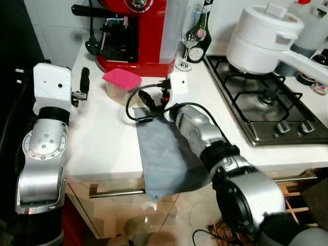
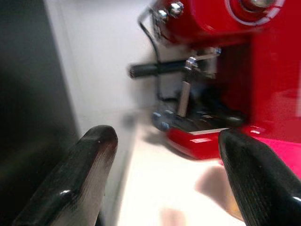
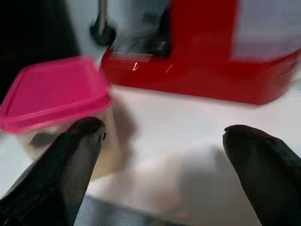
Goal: Restocking fridge
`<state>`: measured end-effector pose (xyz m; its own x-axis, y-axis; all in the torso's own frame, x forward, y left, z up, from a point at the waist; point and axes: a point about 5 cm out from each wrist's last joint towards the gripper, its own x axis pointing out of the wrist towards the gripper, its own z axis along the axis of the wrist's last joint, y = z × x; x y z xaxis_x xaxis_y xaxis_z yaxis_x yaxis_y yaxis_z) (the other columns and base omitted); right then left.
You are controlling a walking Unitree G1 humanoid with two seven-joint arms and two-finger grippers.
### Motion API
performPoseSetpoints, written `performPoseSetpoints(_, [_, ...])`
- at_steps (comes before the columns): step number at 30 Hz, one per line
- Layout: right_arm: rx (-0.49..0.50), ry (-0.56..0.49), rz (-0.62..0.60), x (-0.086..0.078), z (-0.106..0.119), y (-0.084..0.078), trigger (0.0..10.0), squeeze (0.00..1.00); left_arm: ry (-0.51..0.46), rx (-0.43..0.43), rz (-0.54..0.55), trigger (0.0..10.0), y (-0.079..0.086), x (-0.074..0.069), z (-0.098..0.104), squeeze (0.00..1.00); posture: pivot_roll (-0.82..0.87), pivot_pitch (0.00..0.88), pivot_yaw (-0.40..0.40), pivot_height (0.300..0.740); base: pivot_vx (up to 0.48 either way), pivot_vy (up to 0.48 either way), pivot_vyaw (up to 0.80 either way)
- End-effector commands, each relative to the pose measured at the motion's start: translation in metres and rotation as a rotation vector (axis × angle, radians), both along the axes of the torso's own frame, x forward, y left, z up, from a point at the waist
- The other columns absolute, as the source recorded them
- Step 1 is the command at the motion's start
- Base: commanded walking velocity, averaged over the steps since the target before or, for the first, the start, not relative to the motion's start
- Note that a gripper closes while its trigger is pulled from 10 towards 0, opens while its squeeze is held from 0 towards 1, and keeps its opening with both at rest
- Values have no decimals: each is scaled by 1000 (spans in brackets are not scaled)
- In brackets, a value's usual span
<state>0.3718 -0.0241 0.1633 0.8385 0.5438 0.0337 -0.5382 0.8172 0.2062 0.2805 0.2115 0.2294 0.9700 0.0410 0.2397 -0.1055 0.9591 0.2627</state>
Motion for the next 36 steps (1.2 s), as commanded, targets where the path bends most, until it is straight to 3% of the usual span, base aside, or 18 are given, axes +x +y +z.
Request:
performPoseSetpoints(1, [85, -75, 10, -8, 15, 19, 10000, 27, -8, -30, -53, 10000, -2, -4, 4, 0, 144, 0, -96, 740, 0, 0, 0])
performPoseSetpoints(5, [88, -184, -143, 15, 46, -12, 10000, 27, 35, -156, -214, 10000, -7, -10, 3, 0, 156, 0, -102, 740, 0, 0, 0])
performPoseSetpoints(6, [88, -184, -143, 15, 46, -12, 10000, 27, 35, -156, -214, 10000, -7, -10, 3, 0, 156, 0, -102, 740, 0, 0, 0])
performPoseSetpoints(8, [66, -175, -193, 24, 54, -22, 10000, 31, 124, -242, -340, 10000, -14, -15, -7, 0, 168, 0, -110, 740, 0, 0, 0])
performPoseSetpoints(11, [36, -153, -214, 27, 52, -25, 10000, 31, 166, -304, -381, 10000, -17, -20, -13, 0, 172, 0, -116, 740, 0, 0, 0])
performPoseSetpoints(16, [-9, -36, -205, 27, 31, -17, 10000, 31, 234, -364, -320, 10000, -16, -25, -28, 0, 212, 0, -137, 740, 0, 0, 0])
performPoseSetpoints(17, [41, 82, -188, 24, 18, -10, 10000, 35, 237, -399, -285, 10000, -13, -26, -29, 0, 239, 0, -152, 740, 0, 0, 0])
performPoseSetpoints(18, [41, 82, -188, 24, 18, -10, 10000, 35, 237, -399, -285, 10000, -13, -26, -29, 0, 239, 0, -152, 740, 0, 0, 0])
performPoseSetpoints(19, [124, 201, -160, 20, 6, -2, 10000, 31, 237, -427, -277, 10000, -11, -29, -27, 0, 251, 0, -157, 740, 0, 0, 0])
performPoseSetpoints(22, [195, 286, -158, 17, -1, 4, 10000, 31, 231, -437, -267, 10000, -9, -32, -24, 0, 271, 0, -161, 740, 0, 0, 0])
performPoseSetpoints(32, [244, 324, -100, 15, 7, 21, 10000, 35, 255, -410, -288, 10000, -13, -37, -20, 0, 281, 0, -159, 740, 0, 0, 0])
performPoseSetpoints(36, [219, 327, 70, 5, 7, 42, 10000, 27, 269, -405, -299, 10000, -19, -36, -21, 0, 270, 0, -169, 740, 0, 0, 0])
